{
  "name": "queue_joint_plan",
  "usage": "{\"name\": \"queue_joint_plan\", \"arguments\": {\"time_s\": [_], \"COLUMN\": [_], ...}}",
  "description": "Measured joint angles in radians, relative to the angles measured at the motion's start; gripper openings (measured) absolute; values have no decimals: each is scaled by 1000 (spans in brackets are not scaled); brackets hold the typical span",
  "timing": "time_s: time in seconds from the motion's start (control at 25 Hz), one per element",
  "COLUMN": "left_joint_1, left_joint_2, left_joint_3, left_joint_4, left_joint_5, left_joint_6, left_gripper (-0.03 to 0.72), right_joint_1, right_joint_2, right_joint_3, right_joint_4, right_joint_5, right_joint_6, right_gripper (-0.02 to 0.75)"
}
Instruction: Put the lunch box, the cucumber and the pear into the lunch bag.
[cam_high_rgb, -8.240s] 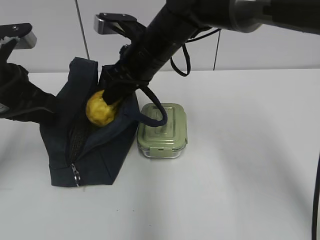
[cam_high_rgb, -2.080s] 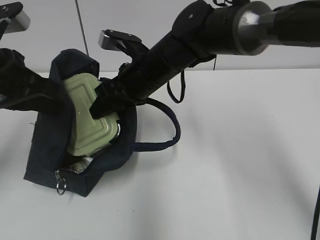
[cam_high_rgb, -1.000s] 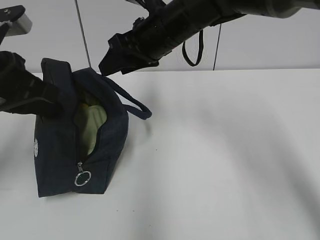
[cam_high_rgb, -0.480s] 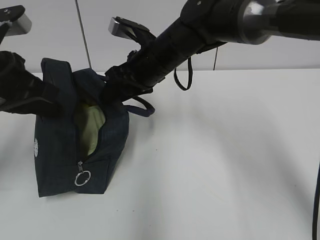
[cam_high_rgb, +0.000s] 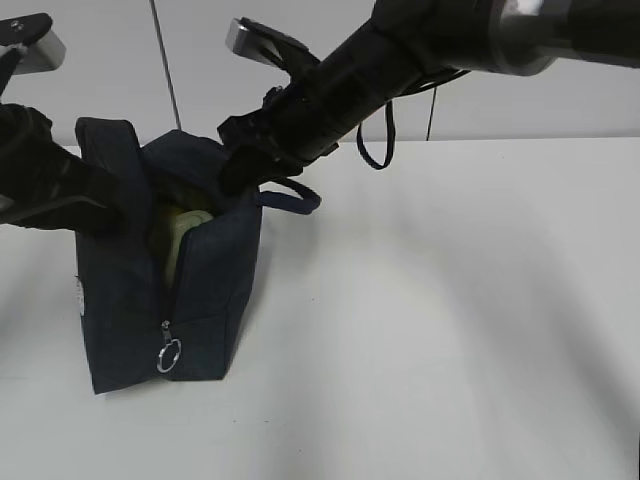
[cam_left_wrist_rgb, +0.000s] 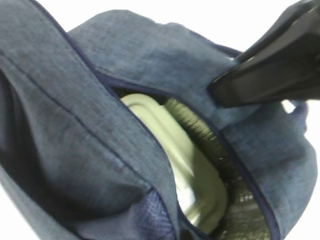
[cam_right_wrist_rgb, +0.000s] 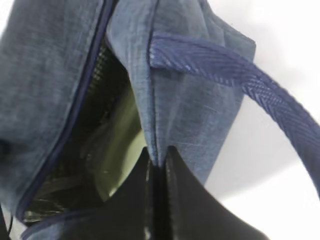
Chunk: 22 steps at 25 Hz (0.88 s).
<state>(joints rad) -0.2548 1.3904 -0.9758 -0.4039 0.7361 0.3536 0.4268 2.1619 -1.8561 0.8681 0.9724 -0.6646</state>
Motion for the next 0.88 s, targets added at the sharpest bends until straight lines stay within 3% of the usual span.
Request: {"name": "queue_joint_plan", "arguments": {"time_s": [0.2, 0.4, 0.68, 0.88], "left_joint_1": [-3, -33, -134, -140], "left_joint_2": [69, 157, 296, 317], "left_joint_3": [-29, -177, -328, -335], "left_joint_4": [-28, -31, -27, -27], "left_joint_5": [-14, 30, 78, 81], "left_joint_6": [0, 0, 0, 0], "left_gripper": [-15, -15, -15, -15], "right_joint_1": [-69, -120, -131, -132], "right_joint_2": [-55, -156, -302, -336], "right_joint_3": [26, 128, 380, 469], "right_joint_4": [-1, -5, -12, -13], "right_joint_5": [36, 36, -72, -110], "right_joint_6": [6, 6, -31, -73], "right_gripper": [8, 8, 7, 10]}}
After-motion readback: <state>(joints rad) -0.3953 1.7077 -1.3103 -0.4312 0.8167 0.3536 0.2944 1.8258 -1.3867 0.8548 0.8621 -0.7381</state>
